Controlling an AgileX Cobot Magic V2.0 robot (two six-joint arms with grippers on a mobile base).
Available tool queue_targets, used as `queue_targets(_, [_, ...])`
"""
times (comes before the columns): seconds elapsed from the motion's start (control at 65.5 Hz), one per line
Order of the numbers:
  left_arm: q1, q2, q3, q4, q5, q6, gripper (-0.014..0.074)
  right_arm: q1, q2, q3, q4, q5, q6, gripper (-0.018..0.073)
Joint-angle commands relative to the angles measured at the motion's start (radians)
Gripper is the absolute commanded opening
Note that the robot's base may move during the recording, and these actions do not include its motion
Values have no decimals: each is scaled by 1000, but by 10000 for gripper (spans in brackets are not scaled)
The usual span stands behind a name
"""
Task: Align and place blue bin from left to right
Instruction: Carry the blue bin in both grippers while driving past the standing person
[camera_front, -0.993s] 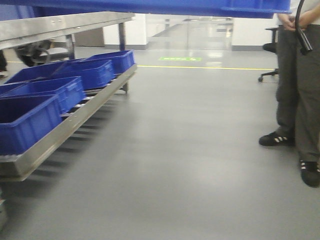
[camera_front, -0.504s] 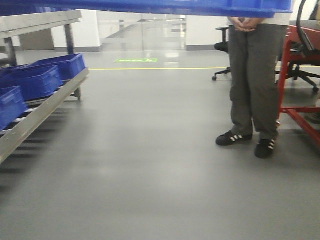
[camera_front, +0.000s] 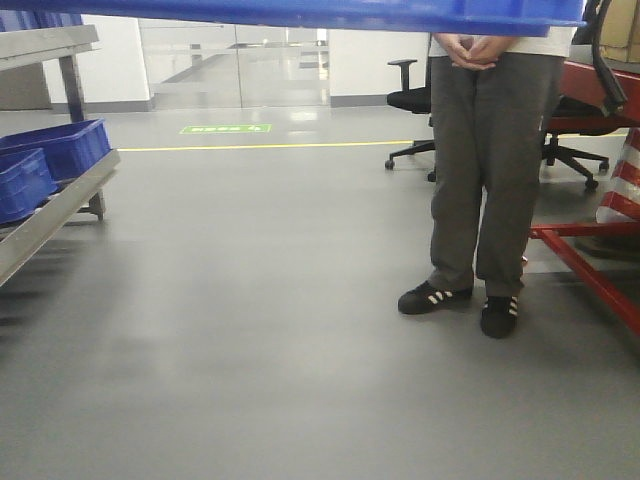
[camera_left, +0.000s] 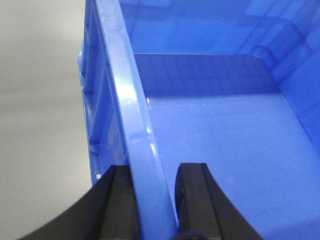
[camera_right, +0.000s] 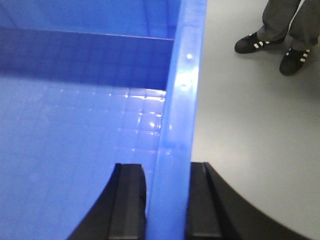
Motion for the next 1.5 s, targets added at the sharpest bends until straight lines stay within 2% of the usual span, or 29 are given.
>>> queue_targets(0.0, [-25, -20, -18, -133, -89, 19, -111, 18, -19, -14, 89, -122, -24, -68])
queue_targets(1.482, [-25, -20, -18, -133, -90, 19, -111, 18, -19, -14, 89, -125, -24, -68])
